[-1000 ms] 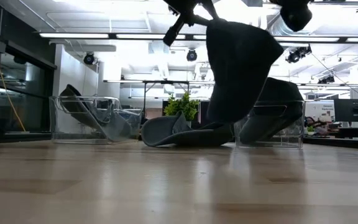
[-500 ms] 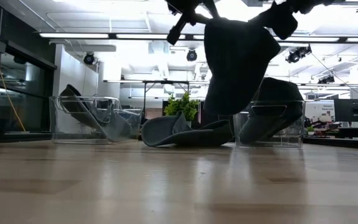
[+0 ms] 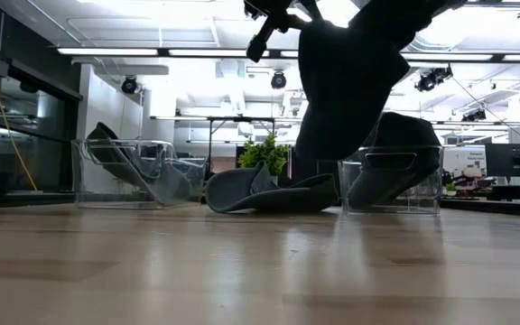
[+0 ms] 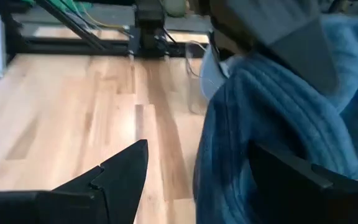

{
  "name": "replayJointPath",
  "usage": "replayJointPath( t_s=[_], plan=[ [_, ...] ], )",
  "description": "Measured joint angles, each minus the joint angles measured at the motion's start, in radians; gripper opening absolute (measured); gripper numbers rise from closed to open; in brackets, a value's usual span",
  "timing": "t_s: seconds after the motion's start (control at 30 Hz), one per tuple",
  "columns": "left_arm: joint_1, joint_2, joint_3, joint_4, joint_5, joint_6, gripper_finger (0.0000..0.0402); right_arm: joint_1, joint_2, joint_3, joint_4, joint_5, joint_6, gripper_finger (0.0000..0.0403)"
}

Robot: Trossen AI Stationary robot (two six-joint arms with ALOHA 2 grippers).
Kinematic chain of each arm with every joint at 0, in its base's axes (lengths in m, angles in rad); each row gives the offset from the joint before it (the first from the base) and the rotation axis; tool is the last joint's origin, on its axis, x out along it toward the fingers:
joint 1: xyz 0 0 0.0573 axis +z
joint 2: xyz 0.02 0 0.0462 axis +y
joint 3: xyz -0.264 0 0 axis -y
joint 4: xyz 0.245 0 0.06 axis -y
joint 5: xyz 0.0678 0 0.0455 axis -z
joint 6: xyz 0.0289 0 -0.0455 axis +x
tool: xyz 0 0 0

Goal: Pick & Place hat
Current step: Put the blue cap into the right transparent bin

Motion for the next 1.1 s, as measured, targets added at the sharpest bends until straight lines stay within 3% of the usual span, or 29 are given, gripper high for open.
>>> replayJointPath(
  t_s=[0.43, 0.87, 1.1],
  plan=[
    [-0.002, 0.000, 0.000, 0.003, -0.004, 0.000, 0.0000, 0.002, 0.048, 0.031, -0.033, 0.274, -0.023, 0.0271],
    [-0.002, 0.000, 0.000, 0.010, 0.006, 0.001, 0.0000, -0.001, 0.047, 0.031, -0.074, 0.324, 0.042, 0.0266],
    [-0.002, 0.000, -0.001, 0.010, 0.010, 0.001, 0.0000, -0.001, 0.047, 0.031, -0.158, 0.266, 0.147, 0.0202]
  ],
)
